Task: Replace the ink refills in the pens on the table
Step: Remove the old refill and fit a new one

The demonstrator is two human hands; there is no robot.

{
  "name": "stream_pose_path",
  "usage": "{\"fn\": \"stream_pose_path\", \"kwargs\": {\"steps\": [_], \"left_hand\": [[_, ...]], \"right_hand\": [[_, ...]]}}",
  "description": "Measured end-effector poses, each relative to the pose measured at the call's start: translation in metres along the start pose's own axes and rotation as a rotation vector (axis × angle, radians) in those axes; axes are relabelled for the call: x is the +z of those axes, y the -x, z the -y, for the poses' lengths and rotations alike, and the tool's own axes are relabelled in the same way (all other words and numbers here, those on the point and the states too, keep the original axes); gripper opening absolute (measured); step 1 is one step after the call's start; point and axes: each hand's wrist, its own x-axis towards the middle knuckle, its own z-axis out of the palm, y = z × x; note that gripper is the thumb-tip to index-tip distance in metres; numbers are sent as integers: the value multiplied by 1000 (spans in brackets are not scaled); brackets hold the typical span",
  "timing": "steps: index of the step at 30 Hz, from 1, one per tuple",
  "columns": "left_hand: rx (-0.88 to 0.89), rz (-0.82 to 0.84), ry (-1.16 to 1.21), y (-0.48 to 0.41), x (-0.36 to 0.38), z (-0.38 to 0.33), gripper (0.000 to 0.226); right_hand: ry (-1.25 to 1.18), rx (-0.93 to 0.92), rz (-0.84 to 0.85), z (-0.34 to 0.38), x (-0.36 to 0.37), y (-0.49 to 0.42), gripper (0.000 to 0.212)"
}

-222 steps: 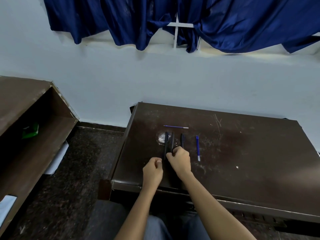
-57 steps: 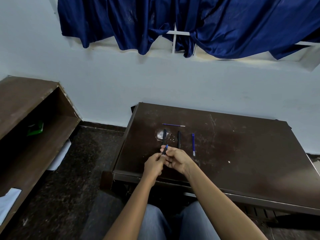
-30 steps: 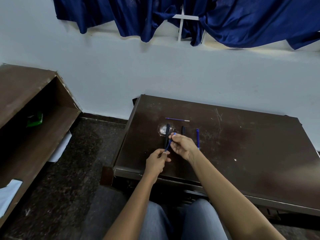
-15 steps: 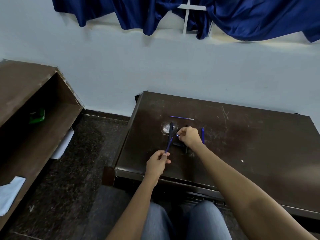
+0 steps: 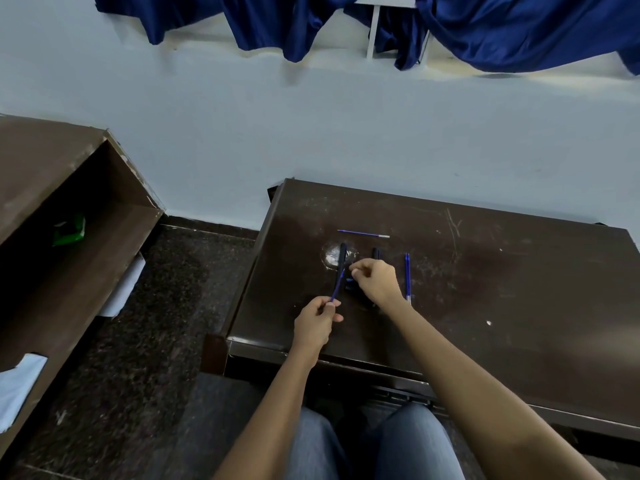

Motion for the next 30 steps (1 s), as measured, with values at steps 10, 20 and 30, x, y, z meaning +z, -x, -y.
{"fn": "stream_pose_path", "kwargs": {"steps": [10, 20, 30], "left_hand": [[23, 12, 0, -6, 14, -3, 17], [35, -37, 27, -16, 6, 6, 17], [64, -91, 93, -34, -2, 6, 17]], "right_hand": [[-852, 397, 347, 23, -10, -7, 19], [63, -11, -6, 36, -50, -105, 36], [254, -39, -20, 35, -27, -130, 20]]}}
